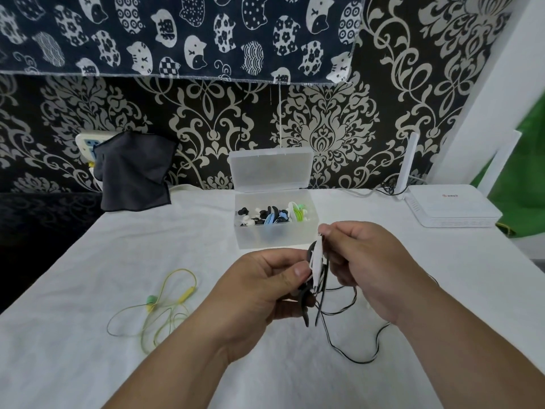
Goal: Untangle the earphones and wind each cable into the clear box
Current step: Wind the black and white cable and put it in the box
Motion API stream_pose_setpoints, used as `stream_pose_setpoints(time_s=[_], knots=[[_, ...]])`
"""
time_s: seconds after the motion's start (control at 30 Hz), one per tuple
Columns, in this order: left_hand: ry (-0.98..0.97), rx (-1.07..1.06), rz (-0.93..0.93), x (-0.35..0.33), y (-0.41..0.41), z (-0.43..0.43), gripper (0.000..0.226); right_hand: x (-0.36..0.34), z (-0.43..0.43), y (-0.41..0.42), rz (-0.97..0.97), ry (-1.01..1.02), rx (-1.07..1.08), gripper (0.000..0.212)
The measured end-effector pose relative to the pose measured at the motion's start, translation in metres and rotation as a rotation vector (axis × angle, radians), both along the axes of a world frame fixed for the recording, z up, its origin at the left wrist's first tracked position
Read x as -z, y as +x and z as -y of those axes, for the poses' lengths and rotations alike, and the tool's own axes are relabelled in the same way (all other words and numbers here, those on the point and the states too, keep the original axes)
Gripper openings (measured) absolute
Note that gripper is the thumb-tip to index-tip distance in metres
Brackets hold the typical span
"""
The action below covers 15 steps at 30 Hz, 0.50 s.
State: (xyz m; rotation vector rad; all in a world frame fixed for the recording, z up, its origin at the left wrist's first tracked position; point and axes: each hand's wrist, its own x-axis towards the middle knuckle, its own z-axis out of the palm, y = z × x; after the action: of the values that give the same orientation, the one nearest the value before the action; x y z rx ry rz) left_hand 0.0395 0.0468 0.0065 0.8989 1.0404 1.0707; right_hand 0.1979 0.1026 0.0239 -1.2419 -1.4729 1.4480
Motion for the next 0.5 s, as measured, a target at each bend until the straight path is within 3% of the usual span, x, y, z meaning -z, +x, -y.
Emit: stream_pose_setpoints(time_s=[0.13,0.33,0.5], knots=[[0.028,-0.012,0.015,0.000,0.000,0.000,0.030,-0.001,0.002,-0.003,-0.141,-0.132,0.023,0.041],[0.024,-0.011,0.049,-0.001,0.004,-0.002,0.024,0.002,0.002,-0.009,-0.279,-0.155,0.114,0.042],[-0.013,0.013,0.109,0.000,0.006,0.000,0.041,0.000,0.003,-0.011,-0.413,-0.222,0.158,0.039]])
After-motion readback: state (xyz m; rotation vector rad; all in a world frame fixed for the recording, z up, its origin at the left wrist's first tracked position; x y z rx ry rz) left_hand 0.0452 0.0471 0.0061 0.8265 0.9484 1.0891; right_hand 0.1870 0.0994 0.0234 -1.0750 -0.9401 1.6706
